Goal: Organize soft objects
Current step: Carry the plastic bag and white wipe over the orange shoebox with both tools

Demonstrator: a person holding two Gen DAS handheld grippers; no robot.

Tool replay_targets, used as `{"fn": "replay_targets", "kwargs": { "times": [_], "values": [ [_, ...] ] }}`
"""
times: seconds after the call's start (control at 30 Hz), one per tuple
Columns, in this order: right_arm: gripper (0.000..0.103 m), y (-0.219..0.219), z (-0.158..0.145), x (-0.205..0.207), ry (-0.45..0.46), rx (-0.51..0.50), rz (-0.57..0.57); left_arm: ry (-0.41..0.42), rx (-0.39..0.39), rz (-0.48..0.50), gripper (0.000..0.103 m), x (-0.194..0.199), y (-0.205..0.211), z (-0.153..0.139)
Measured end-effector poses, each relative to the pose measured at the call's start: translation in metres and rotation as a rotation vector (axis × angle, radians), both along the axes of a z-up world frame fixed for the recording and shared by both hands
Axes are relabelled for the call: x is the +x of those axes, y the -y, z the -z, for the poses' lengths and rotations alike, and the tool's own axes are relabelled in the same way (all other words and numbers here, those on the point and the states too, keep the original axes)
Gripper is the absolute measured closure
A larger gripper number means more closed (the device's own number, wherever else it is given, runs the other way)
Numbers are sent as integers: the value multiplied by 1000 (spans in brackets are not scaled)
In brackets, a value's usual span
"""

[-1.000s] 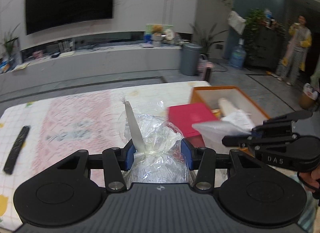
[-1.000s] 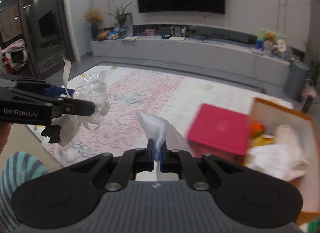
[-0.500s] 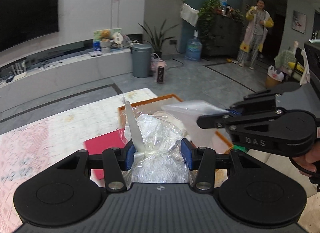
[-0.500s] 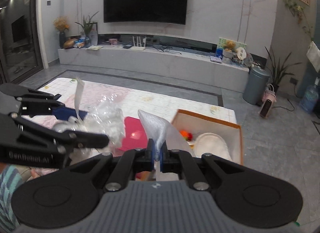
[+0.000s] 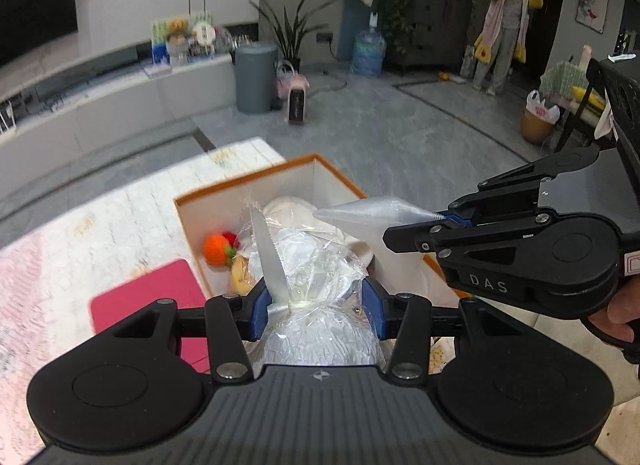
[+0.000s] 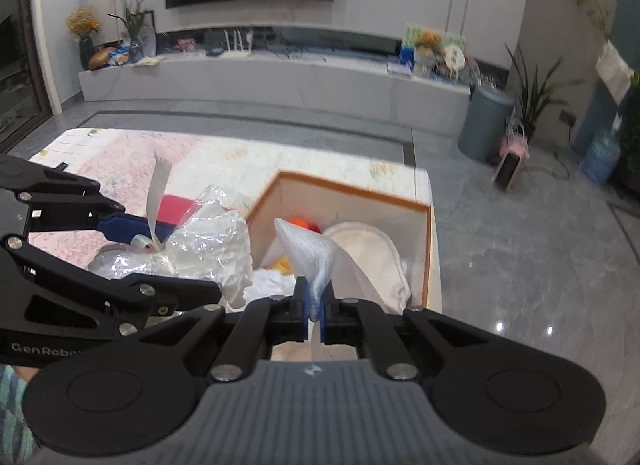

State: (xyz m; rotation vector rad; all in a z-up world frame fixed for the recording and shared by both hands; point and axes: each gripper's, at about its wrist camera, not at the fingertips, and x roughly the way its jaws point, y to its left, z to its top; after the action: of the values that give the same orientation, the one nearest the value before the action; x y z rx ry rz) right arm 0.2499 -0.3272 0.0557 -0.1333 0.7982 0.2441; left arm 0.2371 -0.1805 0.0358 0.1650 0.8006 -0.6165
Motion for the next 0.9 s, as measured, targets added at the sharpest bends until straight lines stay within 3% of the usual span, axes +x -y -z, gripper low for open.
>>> {"fn": "replay_targets", "kwargs": {
  "times": [0.33,0.63,0.9],
  "values": [
    [101,18,71,42,-156,-14,42,-101,80,42,49,31,32,50],
    [100,17,112,49,-232,-95,-62,-97,173,170,49,40,47,71],
    [99,10,130,57,-271,-153,-114,-163,142,181,49,55,43,87]
  ]
}}
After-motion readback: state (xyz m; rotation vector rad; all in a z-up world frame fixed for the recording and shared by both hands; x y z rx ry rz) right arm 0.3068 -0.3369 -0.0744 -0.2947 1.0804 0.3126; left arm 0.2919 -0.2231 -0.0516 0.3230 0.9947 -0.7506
